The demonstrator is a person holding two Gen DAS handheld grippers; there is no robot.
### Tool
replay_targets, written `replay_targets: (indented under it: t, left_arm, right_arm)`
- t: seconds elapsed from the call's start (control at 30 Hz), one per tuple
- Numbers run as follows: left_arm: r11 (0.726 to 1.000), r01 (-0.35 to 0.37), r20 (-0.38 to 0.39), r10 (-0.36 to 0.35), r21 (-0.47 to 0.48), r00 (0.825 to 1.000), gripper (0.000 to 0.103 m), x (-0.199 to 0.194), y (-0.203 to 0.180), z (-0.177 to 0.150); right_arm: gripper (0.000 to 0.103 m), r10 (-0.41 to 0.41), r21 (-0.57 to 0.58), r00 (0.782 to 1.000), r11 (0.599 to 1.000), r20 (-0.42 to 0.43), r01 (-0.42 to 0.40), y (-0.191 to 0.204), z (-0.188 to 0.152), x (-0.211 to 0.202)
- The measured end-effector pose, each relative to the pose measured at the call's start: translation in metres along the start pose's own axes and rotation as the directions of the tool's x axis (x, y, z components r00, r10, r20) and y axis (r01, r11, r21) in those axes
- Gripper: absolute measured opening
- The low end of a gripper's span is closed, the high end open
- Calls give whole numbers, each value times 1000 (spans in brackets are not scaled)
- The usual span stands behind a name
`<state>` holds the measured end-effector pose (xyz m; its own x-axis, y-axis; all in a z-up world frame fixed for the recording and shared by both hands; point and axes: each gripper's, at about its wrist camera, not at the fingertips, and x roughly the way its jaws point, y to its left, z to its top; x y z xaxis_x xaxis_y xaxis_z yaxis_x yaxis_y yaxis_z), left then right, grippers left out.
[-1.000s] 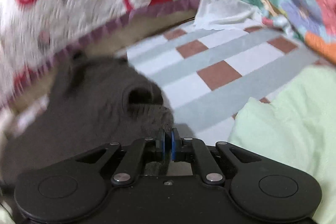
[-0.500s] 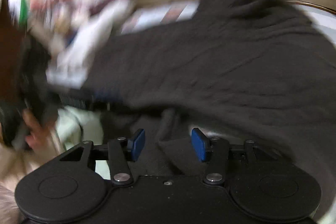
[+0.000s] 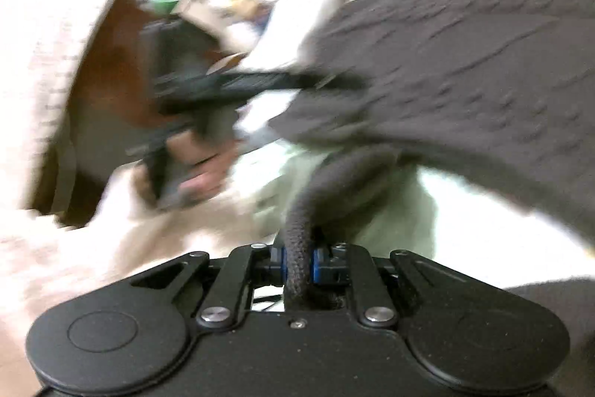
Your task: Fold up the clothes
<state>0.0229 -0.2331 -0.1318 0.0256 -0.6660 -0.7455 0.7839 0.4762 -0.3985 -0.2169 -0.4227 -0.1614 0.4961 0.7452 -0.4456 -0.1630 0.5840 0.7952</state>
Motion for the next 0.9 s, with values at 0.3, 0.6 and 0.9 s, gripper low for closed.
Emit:
replay_targets:
  t: [0.3,0.6,0.9]
  left_arm:
    - [990,-60,-264,92,128,960,65,46,-11,-28]
    - [998,-20,-252,33,54,967,64,30,-2,-31]
    - [964,141,-126,-115,227,985,63,51,-79,30]
  right_arm:
    - [30,-119,-18,987,993,-111,117,12,-5,10]
    - [53,-367,79,911,930,188,359,-11,9,-77]
    - [56,-745,685,610,593,269,422,-104,-40,-187]
